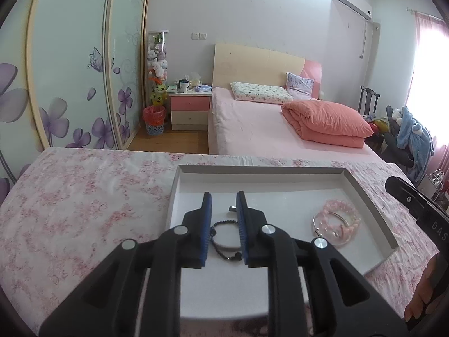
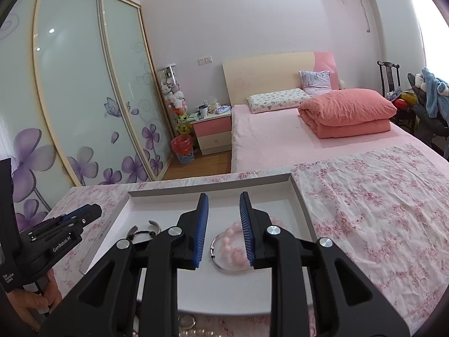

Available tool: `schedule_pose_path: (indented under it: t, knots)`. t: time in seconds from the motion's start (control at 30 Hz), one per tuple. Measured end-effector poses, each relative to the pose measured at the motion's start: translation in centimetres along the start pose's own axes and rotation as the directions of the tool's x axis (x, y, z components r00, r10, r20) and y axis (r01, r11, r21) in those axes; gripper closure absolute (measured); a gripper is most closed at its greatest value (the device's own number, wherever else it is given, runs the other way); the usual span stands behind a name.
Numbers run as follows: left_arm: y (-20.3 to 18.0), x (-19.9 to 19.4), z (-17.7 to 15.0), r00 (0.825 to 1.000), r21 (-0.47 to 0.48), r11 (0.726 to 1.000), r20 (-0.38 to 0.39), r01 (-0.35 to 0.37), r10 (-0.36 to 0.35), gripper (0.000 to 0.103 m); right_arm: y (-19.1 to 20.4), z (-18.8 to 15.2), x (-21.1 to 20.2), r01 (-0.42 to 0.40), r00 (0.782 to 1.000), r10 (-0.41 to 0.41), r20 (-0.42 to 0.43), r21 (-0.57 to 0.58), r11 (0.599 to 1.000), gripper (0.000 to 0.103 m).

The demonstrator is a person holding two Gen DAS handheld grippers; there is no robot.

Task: Organize jewelry
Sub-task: 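Lift both bracelets over the gray tray and open both tools to release them, then withdraw both tools from the tray back toward the remaining jewelry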

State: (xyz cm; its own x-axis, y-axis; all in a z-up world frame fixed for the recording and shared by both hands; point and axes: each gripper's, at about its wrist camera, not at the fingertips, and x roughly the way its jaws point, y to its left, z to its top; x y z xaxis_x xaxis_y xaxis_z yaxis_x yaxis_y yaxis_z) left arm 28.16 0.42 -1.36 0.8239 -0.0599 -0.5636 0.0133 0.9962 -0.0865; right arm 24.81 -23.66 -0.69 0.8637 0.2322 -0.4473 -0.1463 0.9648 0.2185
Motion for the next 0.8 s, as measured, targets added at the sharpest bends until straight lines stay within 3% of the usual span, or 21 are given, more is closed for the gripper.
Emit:
schedule_pose_path:
  t: [0.43,0.57,0.8]
  knots:
    - [0.1,-5.9,-3.7,0.999,-0.001,0.999,-0.01,0.053,-0.053,0.074,-0.3,-3.0,-3.7,0.0,0.998,-0.002,-0.058,-0.026,1.0,0.079]
    - [0.1,-7.2,-5.7,0.997,-0.001,0.997,-0.036,0.075,-0.075,0.068,-0.8,-4.9,-3.7,-0.001,0.992,-0.002,-0.13,-0.023,1.0,0.079]
    - [0.2,-7.7,-9.1,0.985,-0.004,0.992,-0.123,0.123,-0.122,0.059,-0.7,-8.0,-2.6,-0.006,0.96,-0.005,-0.281,-0.04,0.999,0.079]
